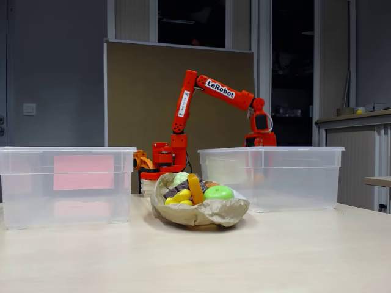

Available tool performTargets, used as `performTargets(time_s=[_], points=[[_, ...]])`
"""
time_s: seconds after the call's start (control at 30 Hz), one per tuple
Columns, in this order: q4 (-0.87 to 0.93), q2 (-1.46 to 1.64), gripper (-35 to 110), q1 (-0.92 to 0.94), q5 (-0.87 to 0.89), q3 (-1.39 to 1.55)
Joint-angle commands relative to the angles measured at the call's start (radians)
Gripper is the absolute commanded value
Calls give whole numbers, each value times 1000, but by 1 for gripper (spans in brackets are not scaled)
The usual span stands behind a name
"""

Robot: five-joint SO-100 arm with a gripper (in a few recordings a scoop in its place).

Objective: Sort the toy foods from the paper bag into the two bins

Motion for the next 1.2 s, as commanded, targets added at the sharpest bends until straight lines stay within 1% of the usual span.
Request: performTargets(time_s=[0.0, 0.1, 0.17, 0.37, 0.47, 0.6, 0.7, 0.97, 1.07, 1.17], points=[[115, 81, 21, 17, -64, -98], [117, 97, 22, 15, -67, -106], [77, 104, 23, 3, -49, -74], [-129, 110, 31, -49, 64, 92], [-213, 97, 32, -81, 126, 163], [-227, 81, 32, -95, 143, 179], [-141, 94, 32, -81, 104, 132], [328, 117, 30, 6, -66, -239], [433, 110, 30, 64, -189, -371], [462, 117, 29, 143, -370, -453]])
